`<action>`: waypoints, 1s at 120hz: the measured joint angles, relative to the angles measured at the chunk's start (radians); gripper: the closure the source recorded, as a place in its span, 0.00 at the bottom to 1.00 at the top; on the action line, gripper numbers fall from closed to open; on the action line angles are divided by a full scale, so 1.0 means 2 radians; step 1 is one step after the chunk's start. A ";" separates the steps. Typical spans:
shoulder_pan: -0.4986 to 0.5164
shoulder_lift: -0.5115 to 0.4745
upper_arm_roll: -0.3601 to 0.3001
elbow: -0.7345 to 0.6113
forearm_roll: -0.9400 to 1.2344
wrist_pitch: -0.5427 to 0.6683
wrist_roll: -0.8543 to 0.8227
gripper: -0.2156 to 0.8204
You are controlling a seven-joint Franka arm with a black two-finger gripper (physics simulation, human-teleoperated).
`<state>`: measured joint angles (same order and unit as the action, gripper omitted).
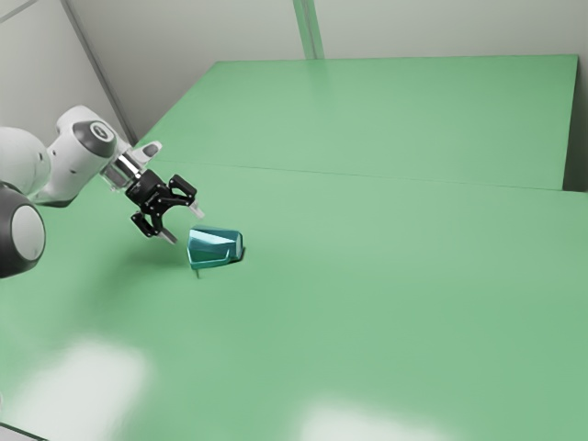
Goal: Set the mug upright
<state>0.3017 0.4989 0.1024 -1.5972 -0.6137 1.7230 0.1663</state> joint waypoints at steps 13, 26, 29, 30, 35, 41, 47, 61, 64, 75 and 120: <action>0.002 0.004 0.000 0.001 -0.011 0.006 0.009 0.21; 0.003 0.011 -0.001 0.001 -0.029 0.012 0.017 0.21; 0.003 0.012 -0.001 0.000 -0.035 0.013 0.020 0.21; 0.003 0.013 -0.001 0.000 -0.037 0.013 0.020 0.21; 0.003 0.016 -0.001 0.000 -0.047 0.015 0.024 0.21; 0.003 0.020 -0.001 -0.001 -0.058 0.017 0.028 0.21; 0.003 0.024 -0.002 -0.001 -0.068 0.021 0.031 0.21; 0.003 0.032 -0.005 -0.002 -0.088 0.030 0.039 0.21; 0.003 0.033 -0.005 -0.002 -0.091 0.032 0.041 0.21; 0.003 0.035 -0.006 -0.003 -0.098 0.036 0.045 0.30; -0.002 0.032 -0.024 0.000 -0.101 0.050 0.056 0.87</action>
<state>0.2977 0.5625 0.0549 -1.5976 -0.8153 1.8222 0.2777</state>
